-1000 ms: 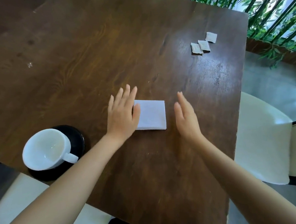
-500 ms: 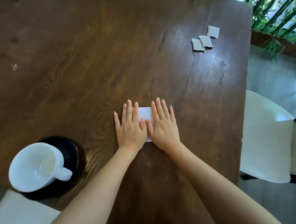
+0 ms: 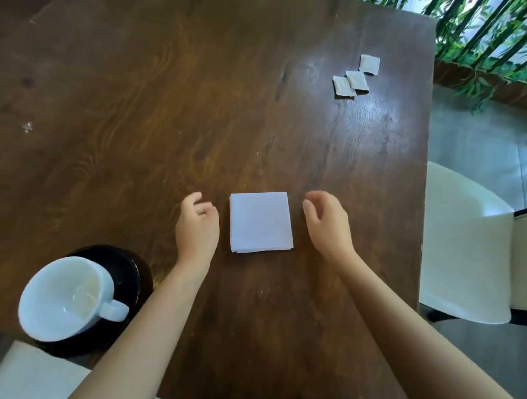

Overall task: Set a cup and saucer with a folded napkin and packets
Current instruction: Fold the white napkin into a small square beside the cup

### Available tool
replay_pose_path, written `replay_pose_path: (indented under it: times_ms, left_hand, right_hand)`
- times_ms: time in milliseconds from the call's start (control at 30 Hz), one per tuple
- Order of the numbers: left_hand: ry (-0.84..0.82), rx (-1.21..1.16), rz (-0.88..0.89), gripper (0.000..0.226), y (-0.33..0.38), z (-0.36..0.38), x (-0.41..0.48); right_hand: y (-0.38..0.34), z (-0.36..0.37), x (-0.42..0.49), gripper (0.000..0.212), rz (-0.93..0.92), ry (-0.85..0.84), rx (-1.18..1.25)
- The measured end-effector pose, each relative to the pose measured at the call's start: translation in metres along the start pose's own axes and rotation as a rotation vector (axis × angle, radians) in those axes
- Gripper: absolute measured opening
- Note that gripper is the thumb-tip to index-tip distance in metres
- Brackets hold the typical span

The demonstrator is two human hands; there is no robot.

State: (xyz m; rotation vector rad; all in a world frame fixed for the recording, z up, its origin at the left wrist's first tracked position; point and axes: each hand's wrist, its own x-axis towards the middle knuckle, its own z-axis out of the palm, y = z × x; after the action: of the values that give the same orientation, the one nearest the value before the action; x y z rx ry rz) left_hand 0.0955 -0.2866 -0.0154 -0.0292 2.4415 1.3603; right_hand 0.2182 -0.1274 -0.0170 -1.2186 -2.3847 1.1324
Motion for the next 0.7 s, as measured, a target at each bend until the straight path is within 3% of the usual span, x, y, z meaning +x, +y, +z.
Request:
replay_pose_path:
  times_ms: [100, 200, 433, 700]
  left_hand:
    - [-0.147, -0.012, -0.189, 0.043, 0.003, -0.001, -0.005]
    - [-0.257, 0.037, -0.174, 0.041, 0.002, 0.003, -0.014]
    - [-0.164, 0.106, 0.021, 0.037, -0.012, 0.004, -0.035]
    - [0.017, 0.108, -0.003, 0.033, -0.042, -0.024, -0.065]
  right_hand:
    - [-0.008, 0.001, -0.008, 0.025, 0.113, -0.169, -0.013]
    - [-0.017, 0.004, -0.013, 0.023, 0.102, -0.217, -0.037]
    - [-0.021, 0.010, -0.031, 0.026, 0.084, -0.177, -0.040]
    - [-0.026, 0.030, -0.063, 0.033, 0.060, -0.272, 0.038]
